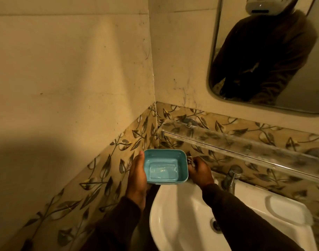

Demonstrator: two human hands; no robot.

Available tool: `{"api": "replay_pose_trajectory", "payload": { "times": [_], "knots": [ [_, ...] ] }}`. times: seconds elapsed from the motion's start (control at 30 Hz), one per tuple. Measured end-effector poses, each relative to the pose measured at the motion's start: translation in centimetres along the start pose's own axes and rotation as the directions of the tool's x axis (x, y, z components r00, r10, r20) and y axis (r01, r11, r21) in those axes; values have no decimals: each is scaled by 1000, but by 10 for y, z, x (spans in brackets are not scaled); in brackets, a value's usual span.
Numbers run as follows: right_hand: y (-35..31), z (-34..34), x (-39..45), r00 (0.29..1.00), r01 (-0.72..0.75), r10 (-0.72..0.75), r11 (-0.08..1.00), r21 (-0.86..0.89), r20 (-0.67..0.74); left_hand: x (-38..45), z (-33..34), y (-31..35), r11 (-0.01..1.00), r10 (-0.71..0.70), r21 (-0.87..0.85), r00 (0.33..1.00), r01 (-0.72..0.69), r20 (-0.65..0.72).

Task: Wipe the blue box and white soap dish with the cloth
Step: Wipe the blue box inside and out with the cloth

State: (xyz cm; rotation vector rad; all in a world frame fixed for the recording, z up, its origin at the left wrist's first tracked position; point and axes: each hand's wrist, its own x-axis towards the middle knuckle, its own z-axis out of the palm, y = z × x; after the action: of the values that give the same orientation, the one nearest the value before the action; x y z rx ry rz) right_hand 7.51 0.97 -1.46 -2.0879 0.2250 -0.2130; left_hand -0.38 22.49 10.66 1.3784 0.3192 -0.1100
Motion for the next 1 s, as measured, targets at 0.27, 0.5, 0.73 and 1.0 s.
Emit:
{"api": "replay_pose_trajectory", "payload": {
  "times": [0.27, 0.5, 0.73, 1.0],
  "knots": [
    [-51, -56, -57, 990, 120, -87, 935, 334, -112, -23, 39, 25, 995, 98, -22, 994, -97, 41],
    [-98, -133, -112, 947, 289, -210, 887, 360, -243, -50, 71, 60, 981, 136, -153, 985, -119, 108],
    [-136, -213, -153, 852, 416, -144, 771, 482, -503, -69, 107, 79, 967, 179, -199, 978, -157, 102],
    [-173, -264, -183, 798, 540, -202, 658, 526, -567, -101, 158, 62, 953, 302, -75, 937, -293, 177]
  ]
}}
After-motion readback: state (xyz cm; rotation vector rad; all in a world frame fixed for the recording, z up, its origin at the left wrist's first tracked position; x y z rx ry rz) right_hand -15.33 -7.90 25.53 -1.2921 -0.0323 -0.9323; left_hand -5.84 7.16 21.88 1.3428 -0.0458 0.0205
